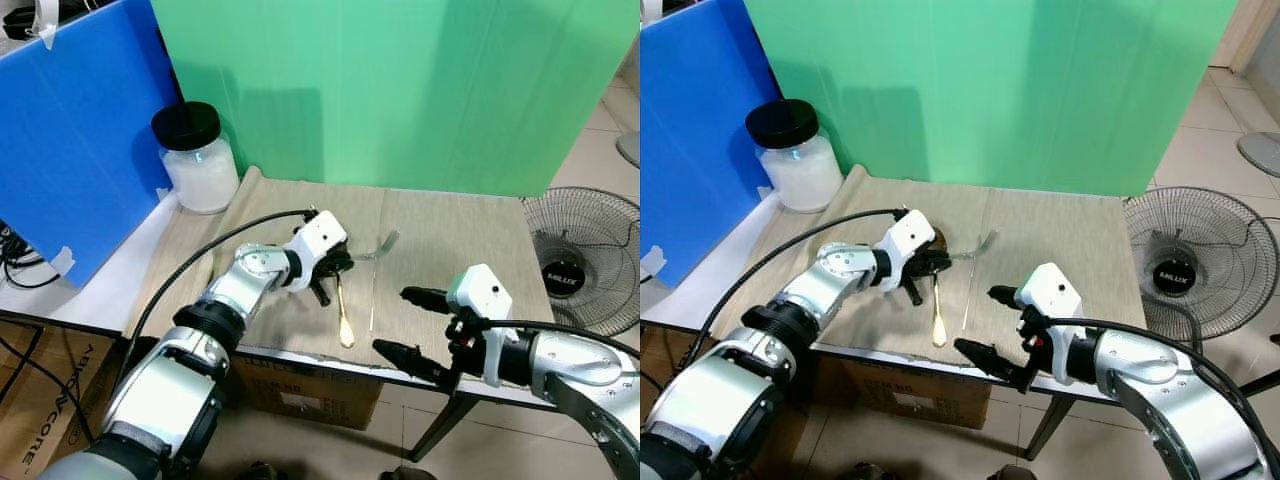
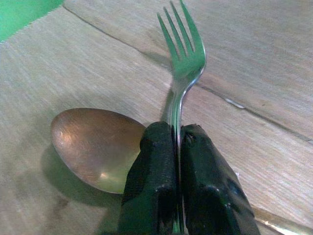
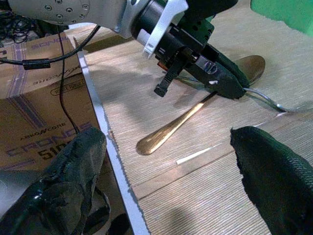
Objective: Setting the table
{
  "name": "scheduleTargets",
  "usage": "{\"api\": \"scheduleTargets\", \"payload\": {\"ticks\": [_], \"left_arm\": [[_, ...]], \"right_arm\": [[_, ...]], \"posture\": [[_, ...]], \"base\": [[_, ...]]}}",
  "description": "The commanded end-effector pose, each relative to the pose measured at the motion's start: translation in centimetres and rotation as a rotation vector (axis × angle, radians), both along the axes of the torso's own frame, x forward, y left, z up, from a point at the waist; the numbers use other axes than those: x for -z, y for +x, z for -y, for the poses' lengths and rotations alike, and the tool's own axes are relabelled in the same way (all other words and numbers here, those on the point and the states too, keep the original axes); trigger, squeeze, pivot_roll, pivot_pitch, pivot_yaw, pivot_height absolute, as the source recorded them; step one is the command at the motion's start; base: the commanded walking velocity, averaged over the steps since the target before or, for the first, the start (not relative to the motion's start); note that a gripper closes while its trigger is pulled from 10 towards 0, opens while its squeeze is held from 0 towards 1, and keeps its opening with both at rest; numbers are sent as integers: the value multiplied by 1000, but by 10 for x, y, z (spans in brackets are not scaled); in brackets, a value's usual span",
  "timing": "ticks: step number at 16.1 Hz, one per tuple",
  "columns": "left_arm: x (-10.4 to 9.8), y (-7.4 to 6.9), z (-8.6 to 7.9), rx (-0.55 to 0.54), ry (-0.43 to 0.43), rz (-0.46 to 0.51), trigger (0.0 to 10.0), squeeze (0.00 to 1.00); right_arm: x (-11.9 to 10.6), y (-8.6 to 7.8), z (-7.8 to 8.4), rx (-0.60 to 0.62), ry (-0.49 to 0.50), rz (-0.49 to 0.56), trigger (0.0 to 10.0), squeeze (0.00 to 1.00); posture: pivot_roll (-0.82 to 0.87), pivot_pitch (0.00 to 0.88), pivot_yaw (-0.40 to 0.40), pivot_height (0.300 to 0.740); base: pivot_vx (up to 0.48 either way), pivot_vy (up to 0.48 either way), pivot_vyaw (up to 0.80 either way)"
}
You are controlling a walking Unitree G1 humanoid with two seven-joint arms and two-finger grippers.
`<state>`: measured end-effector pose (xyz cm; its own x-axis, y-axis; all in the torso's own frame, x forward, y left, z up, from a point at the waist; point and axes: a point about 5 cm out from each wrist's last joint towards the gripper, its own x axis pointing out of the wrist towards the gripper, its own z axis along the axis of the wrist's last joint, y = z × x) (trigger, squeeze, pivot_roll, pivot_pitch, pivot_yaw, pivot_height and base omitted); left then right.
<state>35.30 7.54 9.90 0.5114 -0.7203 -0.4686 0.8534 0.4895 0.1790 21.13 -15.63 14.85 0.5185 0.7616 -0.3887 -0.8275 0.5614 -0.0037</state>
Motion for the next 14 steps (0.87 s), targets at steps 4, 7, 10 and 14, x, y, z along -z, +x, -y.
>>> {"api": "scheduleTargets", "payload": {"ticks": [4, 7, 10, 14], "left_arm": [[0, 2, -6, -24, 3, -6, 0, 0], [-13, 6, -3, -26, -62, 36, 0, 0], [-49, 15, -1, -42, -256, 111, 0, 0], [-95, 6, -2, -75, -544, 188, 0, 0]], "right_arm": [[1, 3, 1, 8, -8, 21, 10000, 0], [-1, 7, 3, 42, 2, 51, 10000, 0], [-10, 19, 6, 158, 70, 104, 10000, 0], [-15, 25, -2, 268, 146, 148, 10000, 0]], "posture": [[-167, 36, 83, 740], [-164, 34, 81, 740], [-157, 28, 80, 740], [-148, 17, 87, 740]], "base": [[0, 0, 0], [0, 0, 0], [0, 0, 0], [0, 0, 0]]}}
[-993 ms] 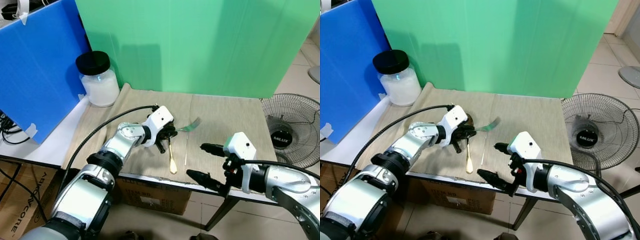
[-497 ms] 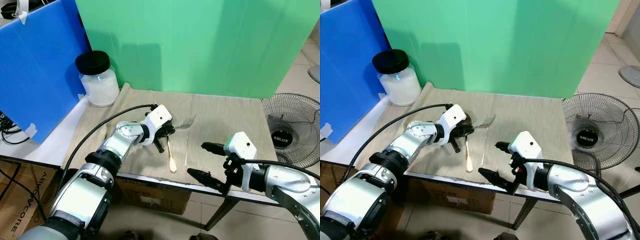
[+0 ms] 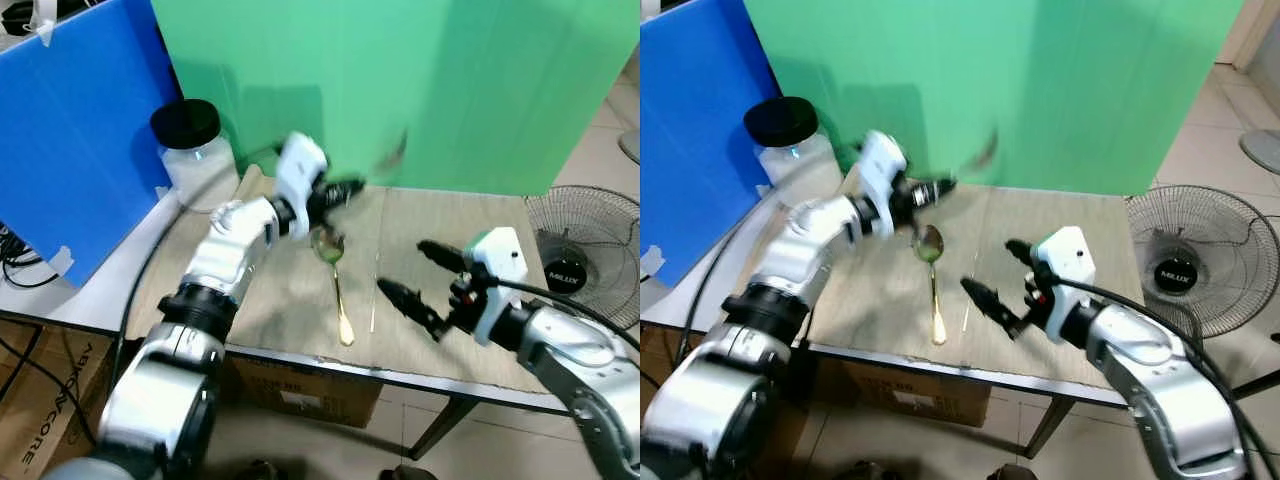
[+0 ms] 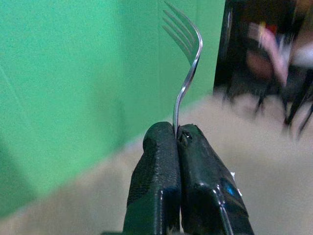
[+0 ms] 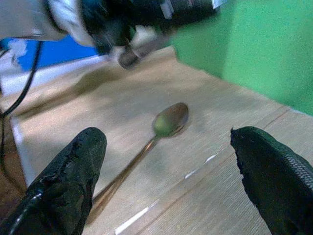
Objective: Setting the table
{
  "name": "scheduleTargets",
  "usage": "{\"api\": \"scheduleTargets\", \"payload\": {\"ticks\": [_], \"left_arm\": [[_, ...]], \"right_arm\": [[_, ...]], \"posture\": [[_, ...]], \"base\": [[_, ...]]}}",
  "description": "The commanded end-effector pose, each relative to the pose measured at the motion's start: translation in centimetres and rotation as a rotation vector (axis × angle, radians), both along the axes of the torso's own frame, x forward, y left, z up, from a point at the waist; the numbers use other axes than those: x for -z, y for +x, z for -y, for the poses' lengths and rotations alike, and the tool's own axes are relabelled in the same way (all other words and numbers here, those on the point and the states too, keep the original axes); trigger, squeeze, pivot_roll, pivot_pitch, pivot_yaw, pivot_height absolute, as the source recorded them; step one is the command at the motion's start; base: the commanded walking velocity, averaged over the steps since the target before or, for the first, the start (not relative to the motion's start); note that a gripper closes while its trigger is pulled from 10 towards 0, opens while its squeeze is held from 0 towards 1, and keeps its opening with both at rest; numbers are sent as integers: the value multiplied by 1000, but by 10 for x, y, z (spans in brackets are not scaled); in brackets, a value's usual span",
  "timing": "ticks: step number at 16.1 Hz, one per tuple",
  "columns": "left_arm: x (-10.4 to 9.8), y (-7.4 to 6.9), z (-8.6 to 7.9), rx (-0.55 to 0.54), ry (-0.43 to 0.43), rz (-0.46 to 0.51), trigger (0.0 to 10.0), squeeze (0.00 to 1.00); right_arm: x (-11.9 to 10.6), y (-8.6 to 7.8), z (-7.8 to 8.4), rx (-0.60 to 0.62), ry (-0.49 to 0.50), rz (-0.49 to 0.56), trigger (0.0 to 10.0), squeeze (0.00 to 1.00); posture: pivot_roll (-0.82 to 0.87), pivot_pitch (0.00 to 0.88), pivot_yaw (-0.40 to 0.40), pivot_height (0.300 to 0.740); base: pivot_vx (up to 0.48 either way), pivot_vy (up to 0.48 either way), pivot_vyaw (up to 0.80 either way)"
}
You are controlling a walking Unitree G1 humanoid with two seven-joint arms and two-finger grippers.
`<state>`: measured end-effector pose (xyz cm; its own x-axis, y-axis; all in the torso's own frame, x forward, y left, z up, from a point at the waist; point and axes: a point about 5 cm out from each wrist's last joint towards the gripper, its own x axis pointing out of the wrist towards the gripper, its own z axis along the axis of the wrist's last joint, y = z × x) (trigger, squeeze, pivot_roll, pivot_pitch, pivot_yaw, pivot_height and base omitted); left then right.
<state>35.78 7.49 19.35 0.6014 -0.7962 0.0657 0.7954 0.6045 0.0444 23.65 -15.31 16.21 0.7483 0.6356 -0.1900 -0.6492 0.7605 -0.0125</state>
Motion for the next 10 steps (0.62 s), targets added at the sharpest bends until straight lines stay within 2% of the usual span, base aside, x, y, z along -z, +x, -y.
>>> {"api": "scheduleTargets", "payload": {"ticks": [1, 3, 4, 5, 6, 7, 8, 9, 10], "left_arm": [[-5, -5, -4, -19, -54, -4, 0, 0], [-4, -20, -8, -78, -69, 19, 0, 0], [-1, -33, -13, -160, -99, 45, 6902, 0], [2, -43, -17, -223, -115, 49, 6902, 0], [6, -52, -22, -309, -92, 79, 10000, 0], [8, -64, -27, -401, -79, 105, 10000, 0], [8, -68, -29, -423, -72, 112, 10000, 0], [10, -74, -31, -451, 9, 157, 10000, 0], [13, -81, -32, -502, 23, 146, 10000, 0]], "right_arm": [[-1, 0, -3, 17, 12, 7, 10000, 0], [-2, 2, -8, 69, 38, 27, 10000, 0], [-1, 3, -9, 125, 52, 29, 10000, 0], [0, 4, -8, 182, 76, 18, 10000, 0], [1, 5, -7, 229, 83, 25, 10000, 0], [0, 5, -8, 274, 92, 39, 10000, 0], [0, 5, -8, 286, 94, 44, 10000, 0], [0, 6, -8, 308, 88, 57, 10000, 0], [-1, 8, -7, 343, 86, 73, 10000, 0]], "posture": [[-143, 14, 88, 740], [-142, 9, 94, 740], [-138, 6, 95, 740], [-138, 5, 94, 740], [-134, 4, 91, 740], [-129, 5, 91, 740], [-129, 5, 91, 740], [-123, 4, 92, 740], [-115, 8, 87, 740]], "base": [[0, 0, 0], [0, 0, 0], [0, 0, 0], [0, 0, 0], [0, 0, 0], [0, 0, -800], [0, 0, -800], [0, 0, -800], [0, 0, -800]]}}
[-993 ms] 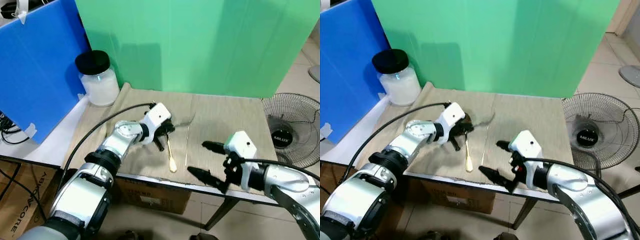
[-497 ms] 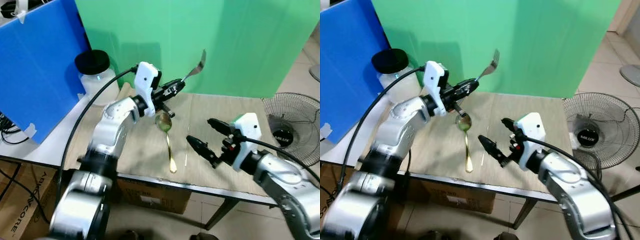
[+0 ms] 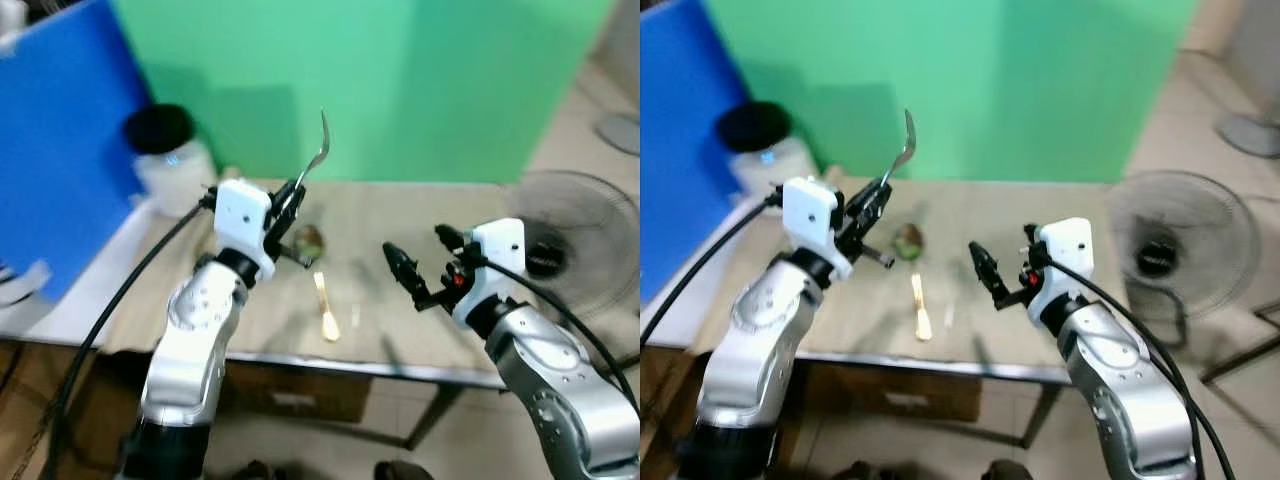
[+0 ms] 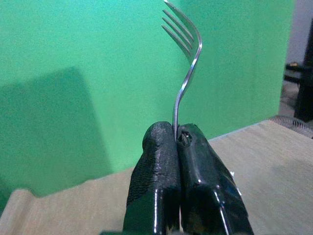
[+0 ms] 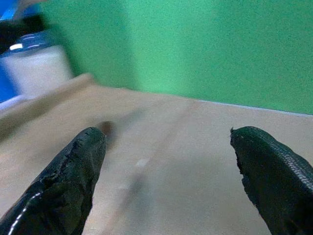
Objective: Setting the table
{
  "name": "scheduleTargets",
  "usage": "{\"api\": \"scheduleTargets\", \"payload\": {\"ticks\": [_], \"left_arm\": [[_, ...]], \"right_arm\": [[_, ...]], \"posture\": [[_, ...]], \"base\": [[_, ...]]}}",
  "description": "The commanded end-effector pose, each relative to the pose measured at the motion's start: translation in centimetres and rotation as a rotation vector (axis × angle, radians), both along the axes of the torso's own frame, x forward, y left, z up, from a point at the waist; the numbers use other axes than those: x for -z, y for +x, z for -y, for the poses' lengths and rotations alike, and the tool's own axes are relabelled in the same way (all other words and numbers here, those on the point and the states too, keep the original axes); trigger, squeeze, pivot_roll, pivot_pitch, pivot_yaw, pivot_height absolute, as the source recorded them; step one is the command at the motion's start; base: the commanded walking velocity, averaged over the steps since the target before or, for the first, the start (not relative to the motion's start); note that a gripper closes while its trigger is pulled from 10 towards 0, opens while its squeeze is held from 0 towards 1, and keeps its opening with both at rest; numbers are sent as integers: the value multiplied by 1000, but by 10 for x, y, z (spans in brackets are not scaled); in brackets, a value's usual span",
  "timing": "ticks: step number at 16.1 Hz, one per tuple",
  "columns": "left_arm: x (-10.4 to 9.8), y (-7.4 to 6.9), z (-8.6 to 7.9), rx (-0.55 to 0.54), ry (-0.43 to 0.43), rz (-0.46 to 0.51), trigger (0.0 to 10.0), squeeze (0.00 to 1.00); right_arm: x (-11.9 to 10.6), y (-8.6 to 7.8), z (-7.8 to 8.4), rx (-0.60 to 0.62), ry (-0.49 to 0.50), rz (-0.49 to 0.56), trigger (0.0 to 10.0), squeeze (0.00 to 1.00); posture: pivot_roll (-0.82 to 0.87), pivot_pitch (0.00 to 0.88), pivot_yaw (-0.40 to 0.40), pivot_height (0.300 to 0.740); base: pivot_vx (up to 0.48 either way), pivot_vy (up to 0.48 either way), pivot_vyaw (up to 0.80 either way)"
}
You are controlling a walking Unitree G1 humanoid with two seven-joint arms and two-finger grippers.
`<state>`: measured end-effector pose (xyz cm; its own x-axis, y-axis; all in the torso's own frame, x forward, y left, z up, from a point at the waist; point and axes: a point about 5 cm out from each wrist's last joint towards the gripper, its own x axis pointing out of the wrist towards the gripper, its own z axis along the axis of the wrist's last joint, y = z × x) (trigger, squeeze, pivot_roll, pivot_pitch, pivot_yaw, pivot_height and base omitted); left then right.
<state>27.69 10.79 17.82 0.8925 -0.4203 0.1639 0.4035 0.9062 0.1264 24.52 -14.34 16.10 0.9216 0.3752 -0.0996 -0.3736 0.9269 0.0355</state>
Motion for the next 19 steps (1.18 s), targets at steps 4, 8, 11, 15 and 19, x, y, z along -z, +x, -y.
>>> {"api": "scheduleTargets", "payload": {"ticks": [4, 8, 11, 15, 19], "left_arm": [[-10, -17, 2, -98, 18, 26, 10000, 0], [-2, -29, -6, -184, 11, -17, 10000, 0], [-3, -30, -9, -207, -5, -22, 10000, 0], [-9, -31, -10, -217, 4, 2, 10000, 0], [-11, -32, -10, -207, -2, 7, 10000, 0]], "right_arm": [[-4, 1, 2, 60, -24, 29, 10000, 0], [-3, -1, 3, 74, -55, 7, 10000, 0], [-3, 1, 5, 78, -81, 6, 10000, 0], [-2, 2, 6, 73, -78, -8, 10000, 0], [-2, 3, 7, 78, -82, -5, 10000, 0]], "posture": [[-107, 21, 78, 740], [-111, 32, 63, 740], [-113, 32, 54, 740], [-110, 30, 44, 740], [-110, 30, 46, 740]], "base": [[0, 0, -800], [0, 0, -800], [0, 0, -796], [0, 0, -797], [0, 0, -800]]}}
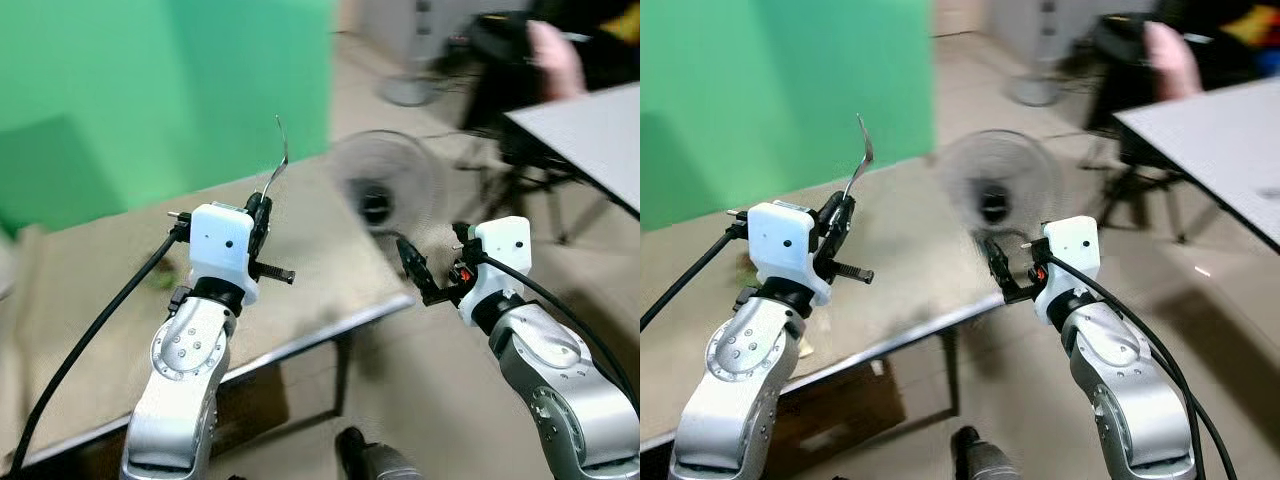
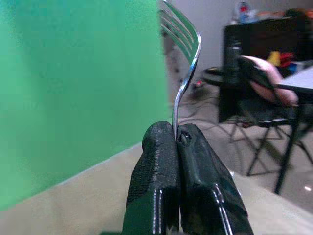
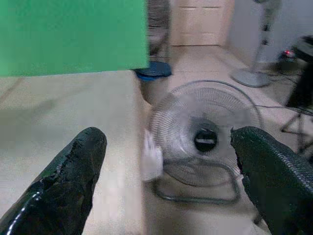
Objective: Setting the table
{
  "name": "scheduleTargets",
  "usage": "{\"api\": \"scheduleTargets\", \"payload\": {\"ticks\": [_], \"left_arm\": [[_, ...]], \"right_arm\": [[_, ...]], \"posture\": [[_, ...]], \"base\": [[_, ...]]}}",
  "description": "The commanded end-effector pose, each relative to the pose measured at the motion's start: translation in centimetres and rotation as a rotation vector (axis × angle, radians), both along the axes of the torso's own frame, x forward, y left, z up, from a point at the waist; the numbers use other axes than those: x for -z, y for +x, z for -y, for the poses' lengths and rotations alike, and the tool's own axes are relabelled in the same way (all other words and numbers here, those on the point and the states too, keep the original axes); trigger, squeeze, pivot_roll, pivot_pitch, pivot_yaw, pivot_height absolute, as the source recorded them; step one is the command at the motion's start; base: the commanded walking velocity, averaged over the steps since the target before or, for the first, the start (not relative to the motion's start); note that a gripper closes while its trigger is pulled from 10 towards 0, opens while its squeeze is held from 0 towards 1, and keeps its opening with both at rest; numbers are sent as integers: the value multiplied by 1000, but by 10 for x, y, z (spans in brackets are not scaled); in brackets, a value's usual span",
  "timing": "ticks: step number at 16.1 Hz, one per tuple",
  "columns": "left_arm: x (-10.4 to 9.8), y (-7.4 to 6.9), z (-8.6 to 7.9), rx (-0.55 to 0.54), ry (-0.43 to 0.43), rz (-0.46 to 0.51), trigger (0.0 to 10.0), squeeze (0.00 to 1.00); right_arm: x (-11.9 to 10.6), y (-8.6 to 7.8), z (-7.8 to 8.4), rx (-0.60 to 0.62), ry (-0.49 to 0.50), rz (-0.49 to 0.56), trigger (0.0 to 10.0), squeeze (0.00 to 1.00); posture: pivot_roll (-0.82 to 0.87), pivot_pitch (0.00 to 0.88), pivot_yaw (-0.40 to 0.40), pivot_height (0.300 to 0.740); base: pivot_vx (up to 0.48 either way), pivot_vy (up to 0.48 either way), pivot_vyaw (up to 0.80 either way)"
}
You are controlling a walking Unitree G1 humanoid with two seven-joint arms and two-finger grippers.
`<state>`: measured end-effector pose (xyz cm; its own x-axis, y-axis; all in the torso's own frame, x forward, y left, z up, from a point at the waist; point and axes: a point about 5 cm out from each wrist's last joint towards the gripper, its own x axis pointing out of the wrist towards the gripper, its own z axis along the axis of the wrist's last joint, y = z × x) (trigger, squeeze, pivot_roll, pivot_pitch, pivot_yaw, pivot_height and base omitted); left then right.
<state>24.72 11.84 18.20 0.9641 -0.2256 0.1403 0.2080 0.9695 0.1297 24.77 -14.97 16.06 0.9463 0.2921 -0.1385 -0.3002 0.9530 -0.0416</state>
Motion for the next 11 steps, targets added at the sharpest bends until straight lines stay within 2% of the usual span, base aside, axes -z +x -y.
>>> {"api": "scheduleTargets", "payload": {"ticks": [1, 11], "left_arm": [[-7, -2, 1, 5, -12, 29, 10000, 0], [-7, -3, -1, 1, -20, 23, 10000, 0]], "right_arm": [[-3, 1, 0, 1, 1, 6, 10000, 0], [-2, 2, 4, 32, -7, -5, 10000, 0]], "posture": [[-110, 30, 46, 740], [-114, 26, 46, 740]], "base": [[0, 0, -800], [0, 0, -800]]}}
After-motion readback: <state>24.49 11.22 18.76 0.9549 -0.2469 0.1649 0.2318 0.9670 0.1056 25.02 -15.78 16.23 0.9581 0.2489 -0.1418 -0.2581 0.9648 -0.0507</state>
